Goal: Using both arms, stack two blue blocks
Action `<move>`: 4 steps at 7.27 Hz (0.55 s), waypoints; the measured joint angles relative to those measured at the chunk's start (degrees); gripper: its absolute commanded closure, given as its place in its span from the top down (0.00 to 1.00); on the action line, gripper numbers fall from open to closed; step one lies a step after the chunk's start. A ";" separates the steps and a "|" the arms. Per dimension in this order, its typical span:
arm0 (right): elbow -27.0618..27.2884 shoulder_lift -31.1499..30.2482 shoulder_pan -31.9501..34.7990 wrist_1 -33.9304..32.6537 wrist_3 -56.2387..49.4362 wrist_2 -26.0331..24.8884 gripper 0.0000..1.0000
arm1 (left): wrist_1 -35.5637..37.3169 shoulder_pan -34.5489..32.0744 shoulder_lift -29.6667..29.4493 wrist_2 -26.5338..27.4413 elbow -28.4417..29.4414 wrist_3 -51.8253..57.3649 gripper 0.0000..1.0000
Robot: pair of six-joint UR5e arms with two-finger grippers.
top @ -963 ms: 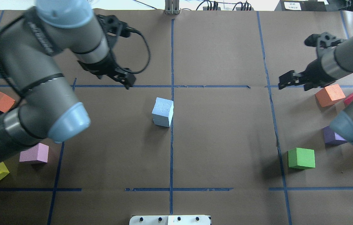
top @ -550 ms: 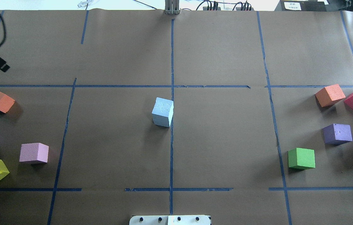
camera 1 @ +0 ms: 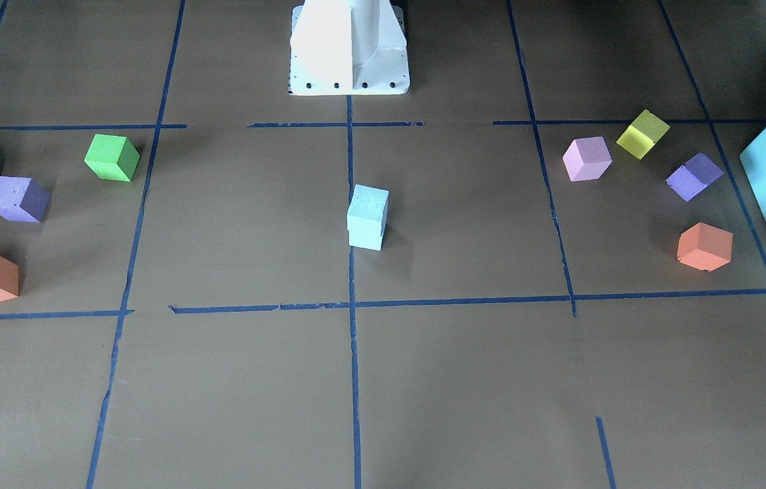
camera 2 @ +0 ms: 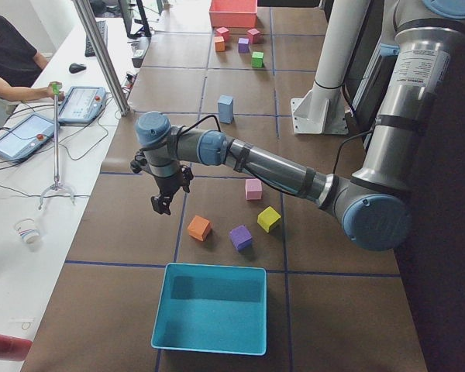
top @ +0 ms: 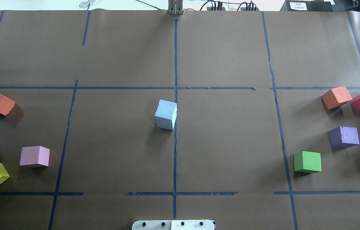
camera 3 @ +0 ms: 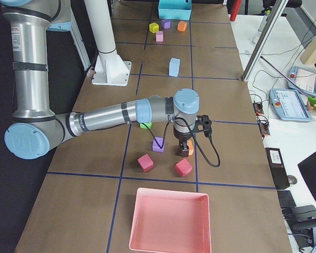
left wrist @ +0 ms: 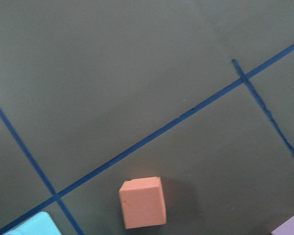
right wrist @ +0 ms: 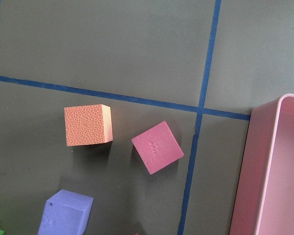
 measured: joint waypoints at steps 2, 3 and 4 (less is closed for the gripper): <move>0.01 -0.33 0.10 -0.31 -0.32 -0.02 1.00 | -0.62 -0.94 2.27 -0.24 0.50 -0.02 1.00; 0.17 -0.92 0.13 -0.39 -0.34 0.16 1.00 | -0.69 -1.40 3.51 -0.26 0.61 -0.08 1.00; 0.30 -1.30 0.13 -0.46 -0.34 0.19 1.00 | -0.72 -1.77 4.37 -0.24 0.95 -0.13 1.00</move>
